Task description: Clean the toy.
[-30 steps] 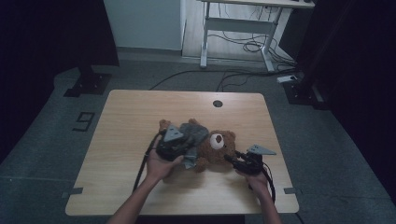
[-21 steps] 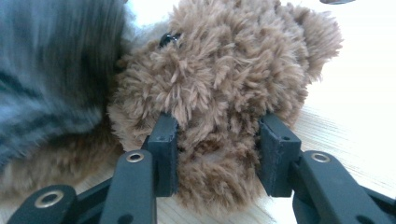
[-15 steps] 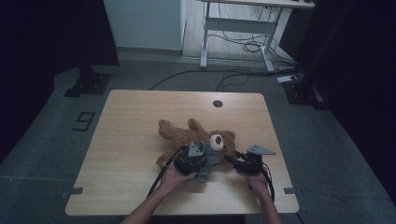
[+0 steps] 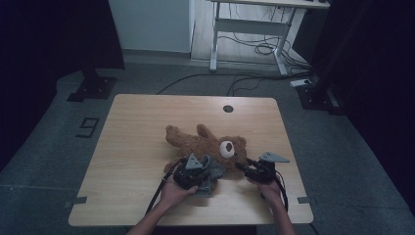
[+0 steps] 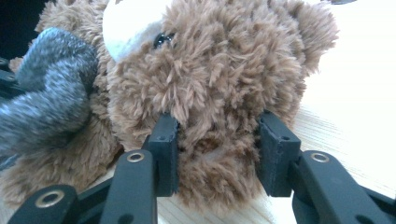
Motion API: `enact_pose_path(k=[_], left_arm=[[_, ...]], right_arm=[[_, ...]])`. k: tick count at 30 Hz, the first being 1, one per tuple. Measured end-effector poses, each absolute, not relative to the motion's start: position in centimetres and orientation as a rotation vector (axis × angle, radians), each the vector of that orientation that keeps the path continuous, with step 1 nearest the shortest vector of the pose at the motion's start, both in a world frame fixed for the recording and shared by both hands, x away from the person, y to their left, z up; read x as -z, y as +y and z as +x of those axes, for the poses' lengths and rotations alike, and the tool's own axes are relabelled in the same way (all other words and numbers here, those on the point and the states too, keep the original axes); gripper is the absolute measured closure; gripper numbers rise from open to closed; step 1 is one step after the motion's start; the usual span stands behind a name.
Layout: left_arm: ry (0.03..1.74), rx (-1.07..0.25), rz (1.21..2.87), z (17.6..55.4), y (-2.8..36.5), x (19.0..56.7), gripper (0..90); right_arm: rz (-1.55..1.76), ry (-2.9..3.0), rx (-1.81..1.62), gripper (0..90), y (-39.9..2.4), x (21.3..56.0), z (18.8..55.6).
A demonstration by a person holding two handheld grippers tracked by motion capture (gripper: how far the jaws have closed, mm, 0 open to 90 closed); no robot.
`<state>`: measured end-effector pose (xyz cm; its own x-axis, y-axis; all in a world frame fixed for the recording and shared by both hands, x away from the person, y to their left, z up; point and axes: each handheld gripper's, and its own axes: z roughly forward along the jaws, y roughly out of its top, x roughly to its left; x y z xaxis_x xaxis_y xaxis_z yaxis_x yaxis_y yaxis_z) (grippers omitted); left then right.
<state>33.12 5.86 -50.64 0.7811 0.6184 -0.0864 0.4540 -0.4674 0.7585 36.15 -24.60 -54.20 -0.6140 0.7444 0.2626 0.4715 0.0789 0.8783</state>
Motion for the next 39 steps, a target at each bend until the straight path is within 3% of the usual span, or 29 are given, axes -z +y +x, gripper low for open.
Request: enact_pose_path(k=[7, 17, 22, 30, 39], left_arm=[[0.83, -0.328, 2.01, 32.8, 9.4, 47.3, 75.4], [0.961, -0.392, 1.927, 32.8, 15.7, 45.2, 75.3], [1.02, -0.445, 1.916, 31.9, 18.5, 44.9, 75.1], [1.158, -0.472, 1.902, 30.9, 23.4, 46.9, 75.0], [1.284, -0.459, 1.94, 30.7, 26.2, 50.2, 74.6]], right_arm=[[1.227, 2.088, -1.573, 52.7, -24.7, 54.2, 36.1], [1.237, 2.073, -1.544, 35.3, -24.7, 54.2, 36.1], [1.234, 2.063, -1.545, 30.9, -24.9, 54.1, 35.9], [1.221, 2.058, -1.543, 29.9, -25.0, 53.9, 35.7], [1.24, 2.054, -1.526, 29.1, -25.0, 53.9, 35.6]])
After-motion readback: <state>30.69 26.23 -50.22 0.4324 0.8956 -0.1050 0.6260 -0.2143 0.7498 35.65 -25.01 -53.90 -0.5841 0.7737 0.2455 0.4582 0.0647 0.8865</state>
